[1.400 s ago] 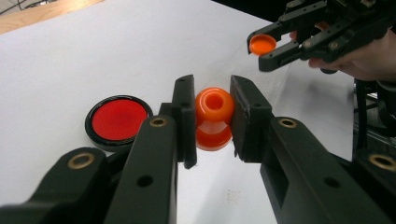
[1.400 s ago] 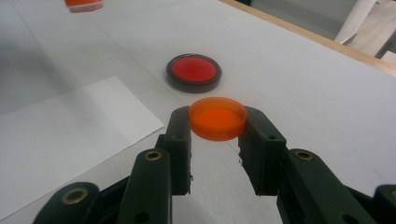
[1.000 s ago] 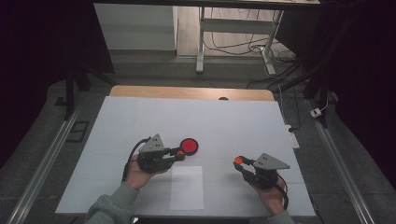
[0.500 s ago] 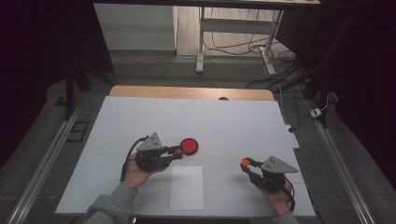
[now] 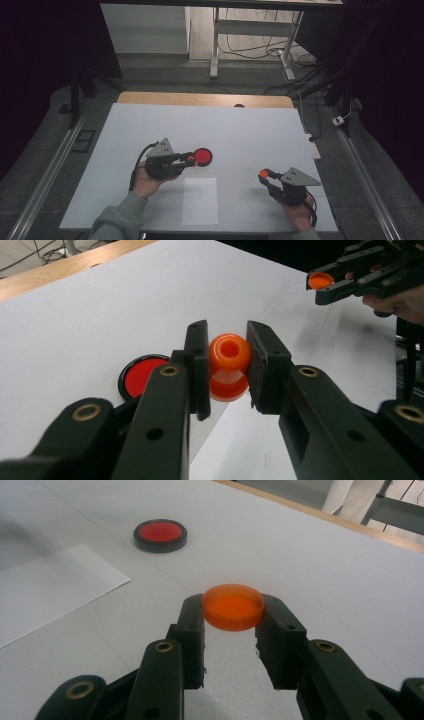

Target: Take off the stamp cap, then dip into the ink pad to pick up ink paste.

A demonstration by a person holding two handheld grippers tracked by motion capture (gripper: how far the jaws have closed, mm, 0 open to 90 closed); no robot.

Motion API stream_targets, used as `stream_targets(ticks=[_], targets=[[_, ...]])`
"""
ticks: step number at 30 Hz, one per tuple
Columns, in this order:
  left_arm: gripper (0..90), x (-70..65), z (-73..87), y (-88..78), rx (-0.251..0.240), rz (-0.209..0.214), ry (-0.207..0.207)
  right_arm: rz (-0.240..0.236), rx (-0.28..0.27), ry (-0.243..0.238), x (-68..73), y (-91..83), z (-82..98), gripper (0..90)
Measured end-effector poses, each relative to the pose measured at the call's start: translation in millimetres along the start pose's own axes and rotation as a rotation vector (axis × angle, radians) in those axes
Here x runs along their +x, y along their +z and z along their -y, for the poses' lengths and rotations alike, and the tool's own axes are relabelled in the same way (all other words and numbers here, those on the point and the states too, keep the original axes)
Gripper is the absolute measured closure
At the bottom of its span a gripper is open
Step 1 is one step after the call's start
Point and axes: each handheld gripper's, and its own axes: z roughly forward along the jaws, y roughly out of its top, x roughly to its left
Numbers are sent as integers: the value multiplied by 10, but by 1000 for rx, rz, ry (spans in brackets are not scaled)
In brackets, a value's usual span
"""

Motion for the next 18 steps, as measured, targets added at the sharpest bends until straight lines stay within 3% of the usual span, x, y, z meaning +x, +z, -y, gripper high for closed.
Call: stream_targets(ticks=[18], targets=[[722, 89, -45, 147, 20, -11, -18, -14, -4, -6, 6, 9, -9, 647]])
